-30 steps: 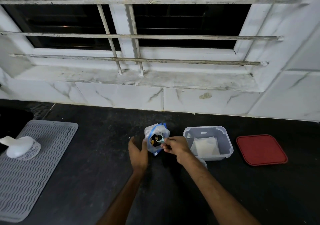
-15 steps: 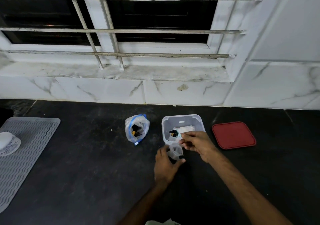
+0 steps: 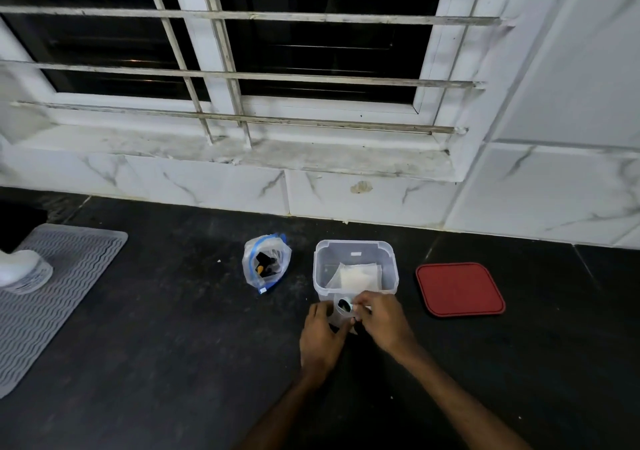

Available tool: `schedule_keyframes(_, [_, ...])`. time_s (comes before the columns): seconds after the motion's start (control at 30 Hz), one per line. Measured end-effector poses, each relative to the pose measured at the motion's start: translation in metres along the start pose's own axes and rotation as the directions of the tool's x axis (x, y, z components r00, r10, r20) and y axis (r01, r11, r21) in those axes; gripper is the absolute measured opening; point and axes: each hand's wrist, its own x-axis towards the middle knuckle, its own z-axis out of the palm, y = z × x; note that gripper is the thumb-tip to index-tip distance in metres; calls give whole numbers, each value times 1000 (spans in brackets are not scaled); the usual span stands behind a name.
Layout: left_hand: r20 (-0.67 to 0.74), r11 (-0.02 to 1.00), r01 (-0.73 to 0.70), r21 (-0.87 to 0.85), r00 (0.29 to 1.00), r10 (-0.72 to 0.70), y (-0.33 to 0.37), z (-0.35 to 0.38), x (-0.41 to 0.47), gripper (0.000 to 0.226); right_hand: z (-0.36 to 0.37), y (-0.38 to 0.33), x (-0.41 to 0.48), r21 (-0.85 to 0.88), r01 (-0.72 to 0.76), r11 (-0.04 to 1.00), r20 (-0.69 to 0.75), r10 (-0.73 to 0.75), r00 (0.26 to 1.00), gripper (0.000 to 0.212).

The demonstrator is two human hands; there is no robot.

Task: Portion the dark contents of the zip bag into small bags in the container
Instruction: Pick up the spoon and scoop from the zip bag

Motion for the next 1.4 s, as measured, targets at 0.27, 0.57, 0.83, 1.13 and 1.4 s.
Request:
schedule_keyframes(0.27, [13,999,28,-17,1000,-28,1,-4,-6,60,8,5,-7,-240,165,957,-43,-180,983,17])
schedule_keyframes(0.57, [28,998,-19,-52,999,21,-8,-17,-6,60,-4,8,-5,387,-151,910,-133,218,967,8])
schedule_keyframes(0.83, [-113,939,158,-306,973,-200,-58,-81,22,46,14,-62,10,691,-162,704,-18,240,971,5])
schedule_keyframes(1.13, [-142,914,252,-318,940,-309,-99,-118,97,67,107,-110,97,515,-272,813,21,305,952,21])
schedule_keyframes(1.4, [-145,930,241,-277,946,-289,-98,-122,137,29,149,-126,138,47,-206,977,-90,210,974,12])
